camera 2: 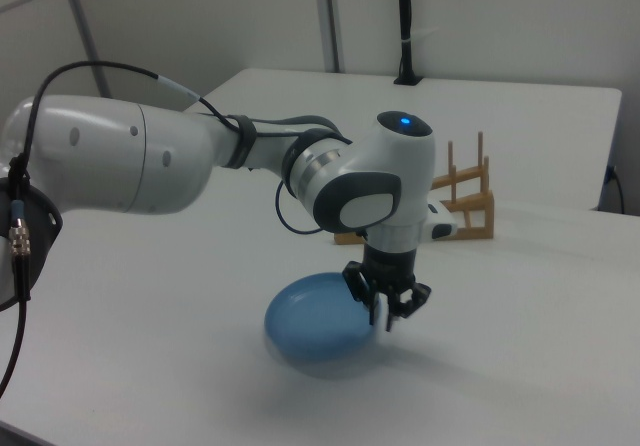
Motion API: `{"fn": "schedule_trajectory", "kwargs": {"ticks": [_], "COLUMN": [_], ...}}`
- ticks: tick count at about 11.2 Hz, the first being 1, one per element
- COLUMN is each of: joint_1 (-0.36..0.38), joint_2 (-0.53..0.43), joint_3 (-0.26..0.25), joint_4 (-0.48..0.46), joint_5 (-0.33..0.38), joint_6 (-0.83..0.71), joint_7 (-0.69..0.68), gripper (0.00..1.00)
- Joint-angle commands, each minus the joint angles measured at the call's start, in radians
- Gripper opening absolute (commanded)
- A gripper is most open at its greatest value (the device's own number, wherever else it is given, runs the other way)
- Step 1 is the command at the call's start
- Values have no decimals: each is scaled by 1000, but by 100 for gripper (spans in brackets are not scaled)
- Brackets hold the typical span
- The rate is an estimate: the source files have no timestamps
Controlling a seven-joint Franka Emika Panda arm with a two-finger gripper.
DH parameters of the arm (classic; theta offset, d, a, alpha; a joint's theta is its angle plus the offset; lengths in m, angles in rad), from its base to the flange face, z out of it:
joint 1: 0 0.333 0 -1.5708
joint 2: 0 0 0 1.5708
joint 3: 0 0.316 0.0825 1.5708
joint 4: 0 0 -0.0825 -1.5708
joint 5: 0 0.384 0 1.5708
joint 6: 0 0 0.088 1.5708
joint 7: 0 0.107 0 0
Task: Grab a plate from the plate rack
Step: 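Lower the blue plate flat onto the table beside the rack and release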
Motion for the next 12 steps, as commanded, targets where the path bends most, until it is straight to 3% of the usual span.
{"fn": "schedule_trajectory", "kwargs": {"ticks": [1,2,5,9,12], "joint_1": [-1,2,92,322,435], "joint_2": [-17,-35,-181,-367,-413], "joint_3": [-23,-23,-25,-23,-8], "joint_4": [-30,-31,-32,-25,-24], "joint_5": [-73,-73,-86,-244,-258], "joint_6": [54,53,-28,-232,-293], "joint_7": [-33,-9,239,507,631], "gripper": [88,100,100,100,100]}}
